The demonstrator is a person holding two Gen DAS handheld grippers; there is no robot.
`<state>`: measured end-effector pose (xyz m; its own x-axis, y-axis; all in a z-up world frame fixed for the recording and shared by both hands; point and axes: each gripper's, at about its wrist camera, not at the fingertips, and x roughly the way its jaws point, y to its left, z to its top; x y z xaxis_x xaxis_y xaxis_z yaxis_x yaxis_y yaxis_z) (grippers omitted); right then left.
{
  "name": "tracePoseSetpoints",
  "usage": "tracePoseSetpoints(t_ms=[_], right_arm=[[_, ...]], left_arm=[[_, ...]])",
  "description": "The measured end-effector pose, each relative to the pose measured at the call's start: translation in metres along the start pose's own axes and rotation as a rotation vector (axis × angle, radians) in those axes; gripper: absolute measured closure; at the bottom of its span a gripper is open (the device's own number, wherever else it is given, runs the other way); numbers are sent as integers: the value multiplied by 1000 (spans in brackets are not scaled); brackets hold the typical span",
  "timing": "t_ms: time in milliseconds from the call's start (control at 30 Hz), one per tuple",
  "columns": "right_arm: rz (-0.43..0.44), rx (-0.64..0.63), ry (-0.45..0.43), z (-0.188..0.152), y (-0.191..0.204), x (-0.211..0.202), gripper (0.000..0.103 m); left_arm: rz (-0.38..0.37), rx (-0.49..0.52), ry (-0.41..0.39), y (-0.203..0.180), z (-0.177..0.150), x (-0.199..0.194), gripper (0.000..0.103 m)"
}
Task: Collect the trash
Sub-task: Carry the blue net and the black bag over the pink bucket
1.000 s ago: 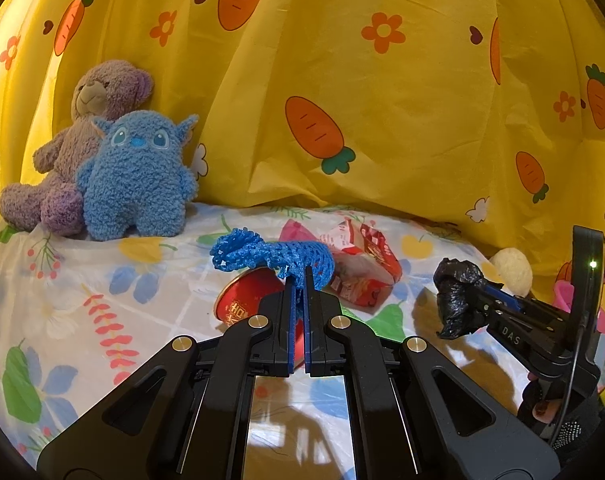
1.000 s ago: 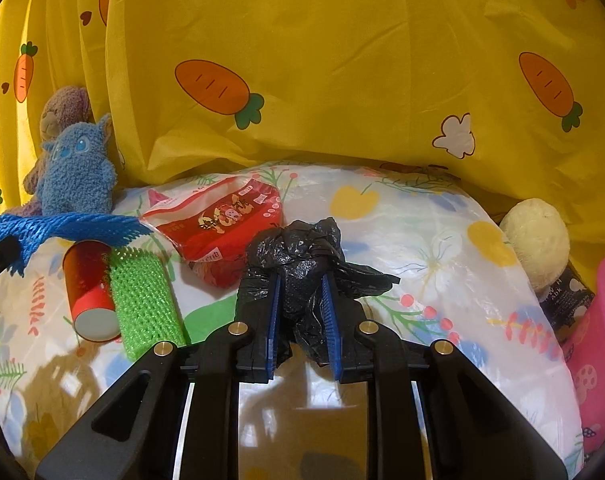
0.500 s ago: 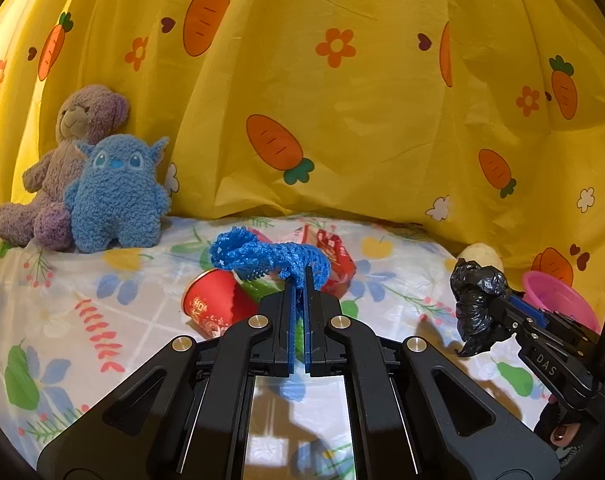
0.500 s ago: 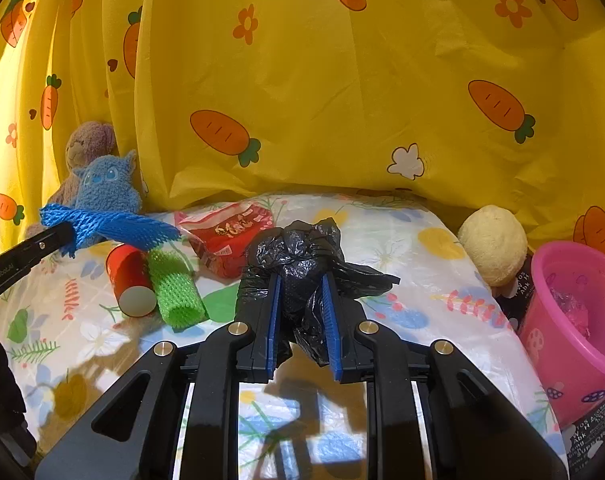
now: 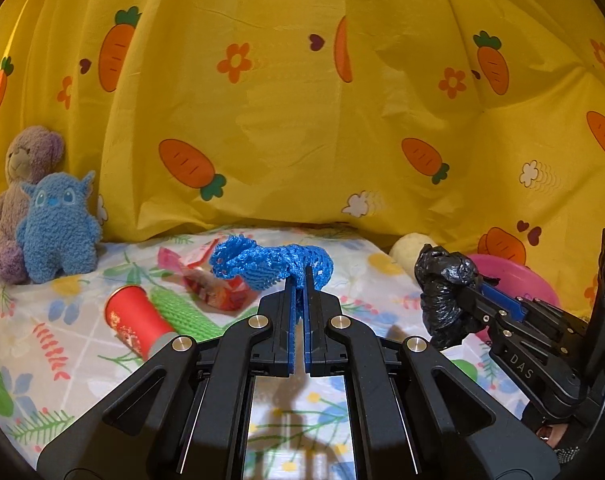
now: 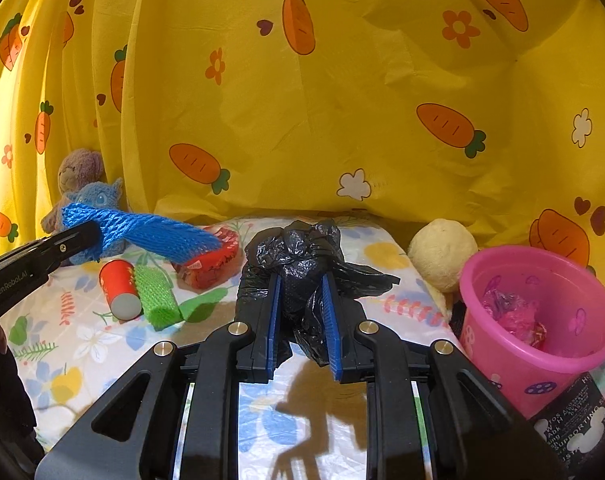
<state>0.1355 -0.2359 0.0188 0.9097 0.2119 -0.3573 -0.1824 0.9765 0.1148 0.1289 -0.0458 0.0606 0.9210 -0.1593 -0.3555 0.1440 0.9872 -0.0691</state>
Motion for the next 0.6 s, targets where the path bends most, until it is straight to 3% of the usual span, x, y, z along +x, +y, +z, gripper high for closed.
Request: tracePoseSetpoints(t_ms=[267, 600], right_arm=[[-109, 40, -45, 5, -49, -26, 82], [-314, 160, -96, 10, -139, -59, 82]], left_arm=[[-137, 65, -3, -66, 11, 15, 101], [-386, 130, 38, -162, 16, 54, 101]])
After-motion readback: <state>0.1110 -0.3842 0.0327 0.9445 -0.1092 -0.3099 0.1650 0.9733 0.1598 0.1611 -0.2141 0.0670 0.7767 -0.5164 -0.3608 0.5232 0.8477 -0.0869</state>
